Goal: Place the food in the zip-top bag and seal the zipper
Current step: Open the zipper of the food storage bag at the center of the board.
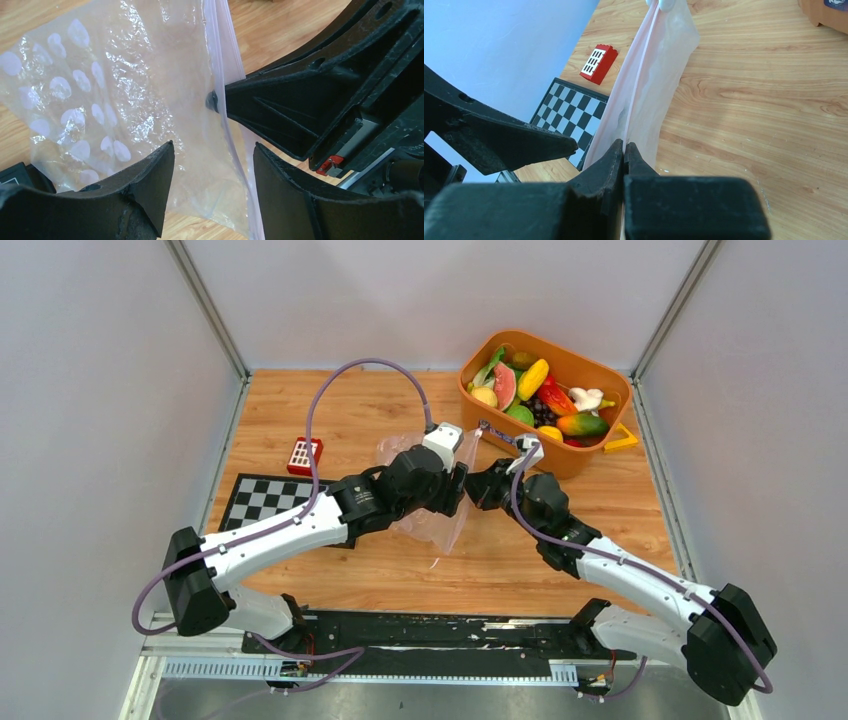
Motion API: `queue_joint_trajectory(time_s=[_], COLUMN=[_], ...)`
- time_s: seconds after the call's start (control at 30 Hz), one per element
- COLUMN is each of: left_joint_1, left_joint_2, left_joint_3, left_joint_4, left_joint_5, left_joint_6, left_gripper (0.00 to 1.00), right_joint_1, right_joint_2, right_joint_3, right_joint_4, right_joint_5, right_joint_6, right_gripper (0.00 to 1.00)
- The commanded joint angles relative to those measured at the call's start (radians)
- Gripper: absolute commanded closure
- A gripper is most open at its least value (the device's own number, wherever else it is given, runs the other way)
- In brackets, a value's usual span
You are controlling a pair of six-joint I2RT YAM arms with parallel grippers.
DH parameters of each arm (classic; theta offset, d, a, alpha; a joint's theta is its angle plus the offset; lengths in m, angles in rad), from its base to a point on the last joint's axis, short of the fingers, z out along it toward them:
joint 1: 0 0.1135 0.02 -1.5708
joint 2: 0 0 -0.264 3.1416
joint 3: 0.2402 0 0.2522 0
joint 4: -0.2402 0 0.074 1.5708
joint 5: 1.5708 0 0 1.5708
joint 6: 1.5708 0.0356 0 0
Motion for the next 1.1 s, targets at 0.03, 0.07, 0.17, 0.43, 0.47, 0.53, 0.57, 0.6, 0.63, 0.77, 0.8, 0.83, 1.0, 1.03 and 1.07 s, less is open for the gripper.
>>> queue_joint_trajectory(time_s=[0.03, 0.07, 0.17, 0.43, 0.47, 0.53, 0.57, 0.6, 0.63, 0.77, 0.8, 0.83, 1.0, 1.03, 1.07], left_joint_1=[-0.009, -0.009, -0.010, -0.015, -0.016, -0.016, -0.016, -0.015, -0.014, -0.012, -0.010, -0.005, 0.065, 0.077, 0.087], left_joint_2=[0.018, 0.025, 0.040, 0.054, 0.054, 0.048, 0.041, 0.034, 0.026, 0.002, -0.001, -0.003, -0.022, -0.023, -0.018], left_joint_3=[0.014, 0.017, 0.018, 0.006, 0.006, 0.001, -0.003, -0.008, -0.010, 0.008, 0.022, 0.037, 0.099, 0.107, 0.116], left_joint_4=[0.022, 0.007, -0.003, 0.028, 0.022, 0.016, 0.014, 0.013, 0.011, -0.033, -0.056, -0.080, -0.166, -0.170, -0.170], left_joint_5=[-0.071, -0.097, -0.126, -0.103, -0.111, -0.129, -0.142, -0.160, -0.178, -0.304, -0.338, -0.367, -0.392, -0.393, -0.391], left_joint_6=[0.033, 0.037, 0.043, 0.045, 0.047, 0.054, 0.056, 0.054, 0.055, 0.078, 0.083, 0.085, 0.073, 0.077, 0.085], left_gripper=[0.37, 0.38, 0.41, 0.57, 0.63, 0.75, 0.83, 0.90, 1.00, 1.00, 1.00, 1.00, 1.00, 1.00, 1.00], right_joint_1=[0.001, 0.002, 0.001, 0.001, 0.001, 0.001, 0.001, 0.000, -0.001, -0.010, -0.010, -0.015, -0.060, -0.063, -0.068], right_joint_2=[0.000, -0.002, -0.005, 0.021, 0.022, 0.025, 0.029, 0.036, 0.045, 0.095, 0.107, 0.117, 0.147, 0.154, 0.159], right_joint_3=[0.040, 0.040, 0.044, 0.073, 0.074, 0.078, 0.084, 0.092, 0.109, 0.181, 0.200, 0.215, 0.291, 0.309, 0.329], right_joint_4=[0.054, 0.054, 0.053, 0.009, 0.006, -0.008, -0.024, -0.046, -0.074, -0.227, -0.281, -0.337, -0.504, -0.533, -0.551], right_joint_5=[-0.020, -0.025, -0.043, -0.039, -0.038, -0.035, -0.032, -0.027, -0.021, 0.043, 0.101, 0.165, 0.213, 0.224, 0.234], right_joint_6=[0.013, 0.012, -0.001, -0.026, -0.032, -0.058, -0.078, -0.099, -0.123, -0.227, -0.235, -0.236, -0.295, -0.298, -0.298], right_gripper=[1.00, 1.00, 1.00, 1.00, 1.00, 1.00, 1.00, 1.00, 1.00, 1.00, 1.00, 1.00, 1.00, 1.00, 1.00])
